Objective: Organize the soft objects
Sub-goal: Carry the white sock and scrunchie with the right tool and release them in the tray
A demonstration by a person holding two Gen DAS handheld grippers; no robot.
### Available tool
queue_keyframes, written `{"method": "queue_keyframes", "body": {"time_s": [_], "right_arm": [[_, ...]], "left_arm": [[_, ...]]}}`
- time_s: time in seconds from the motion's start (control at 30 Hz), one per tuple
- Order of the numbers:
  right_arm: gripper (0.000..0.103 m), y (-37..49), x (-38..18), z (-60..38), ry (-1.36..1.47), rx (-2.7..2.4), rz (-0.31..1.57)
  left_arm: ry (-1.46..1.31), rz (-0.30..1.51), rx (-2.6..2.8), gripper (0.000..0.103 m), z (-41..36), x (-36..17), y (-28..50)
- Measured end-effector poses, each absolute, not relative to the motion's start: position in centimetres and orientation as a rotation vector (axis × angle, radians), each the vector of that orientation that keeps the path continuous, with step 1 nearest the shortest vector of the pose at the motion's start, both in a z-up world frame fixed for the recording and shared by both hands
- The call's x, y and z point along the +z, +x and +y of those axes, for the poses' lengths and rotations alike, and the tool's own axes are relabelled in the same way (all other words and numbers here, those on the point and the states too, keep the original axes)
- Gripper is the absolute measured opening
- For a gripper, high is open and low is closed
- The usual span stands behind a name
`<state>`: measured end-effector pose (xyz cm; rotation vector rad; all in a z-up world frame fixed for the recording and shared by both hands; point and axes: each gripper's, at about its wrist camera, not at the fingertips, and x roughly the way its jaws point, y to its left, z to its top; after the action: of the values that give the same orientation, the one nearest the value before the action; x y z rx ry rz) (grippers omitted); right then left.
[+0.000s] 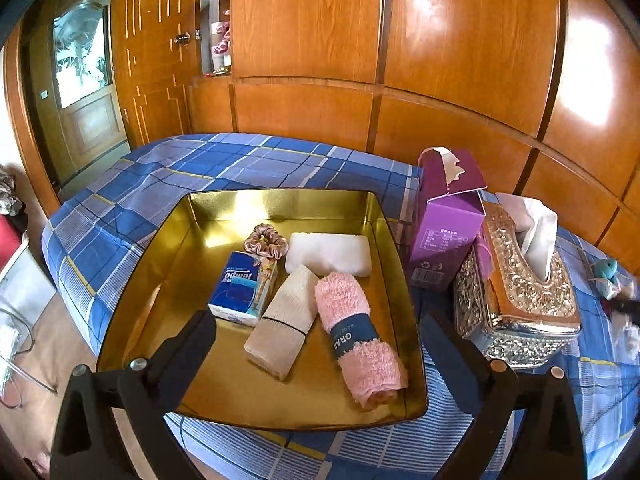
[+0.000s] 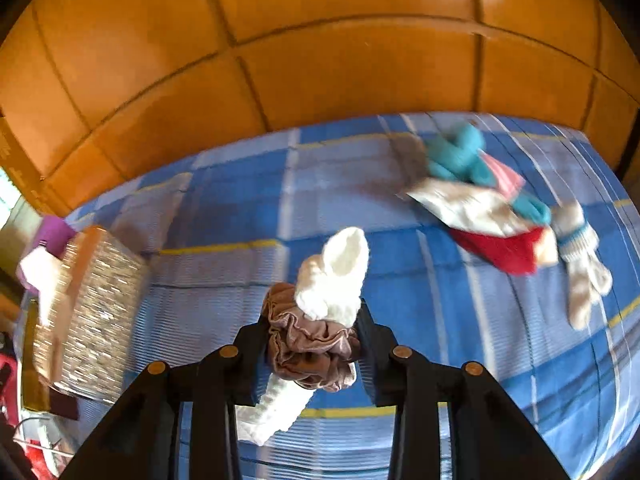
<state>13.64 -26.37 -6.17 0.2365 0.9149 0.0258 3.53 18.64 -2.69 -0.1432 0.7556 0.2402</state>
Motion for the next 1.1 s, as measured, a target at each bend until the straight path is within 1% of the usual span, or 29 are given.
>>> {"method": "queue_keyframes", "body": {"time_s": [0.23, 0.4, 0.5, 0.63, 0.73, 0.9, 1.1], "right_arm": [[0.035, 16.1, -1.6, -20.2, 0.185, 0.16, 0.846], [0.035, 17.5, 2.2, -14.0, 0.145, 0.304, 0.778], [0.035, 17.1, 4.3, -9.2, 0.109, 0.434, 0.742], [0.035, 15.1, 5.5, -2.8, 0.045, 0.627, 0.722], [0.035, 12.7, 4.8, 1.9, -0.005, 0.768, 0.74], [0.035, 9.4, 1.3, 8.4, -0.068, 0.921, 0.829], [0.036, 8.6, -3.4, 13.5, -0.112, 0.942, 0.919]], "left_arm": [[-0.147, 0.755, 0.244, 0.103, 19.2, -2.8, 3.0], [-0.151, 0.749, 0.255, 0.103, 20.0, -2.7, 2.7], [-0.182, 0.74, 0.274, 0.103, 21.2, -2.6, 2.3], [-0.237, 0.711, 0.301, 0.103, 23.5, -2.4, 1.5], [-0.271, 0.685, 0.339, 0.103, 25.6, -2.0, 0.9], [-0.292, 0.649, 0.414, 0.103, 27.9, -1.2, 0.0], [-0.317, 0.637, 0.459, 0.103, 29.6, -0.5, -0.8]]}}
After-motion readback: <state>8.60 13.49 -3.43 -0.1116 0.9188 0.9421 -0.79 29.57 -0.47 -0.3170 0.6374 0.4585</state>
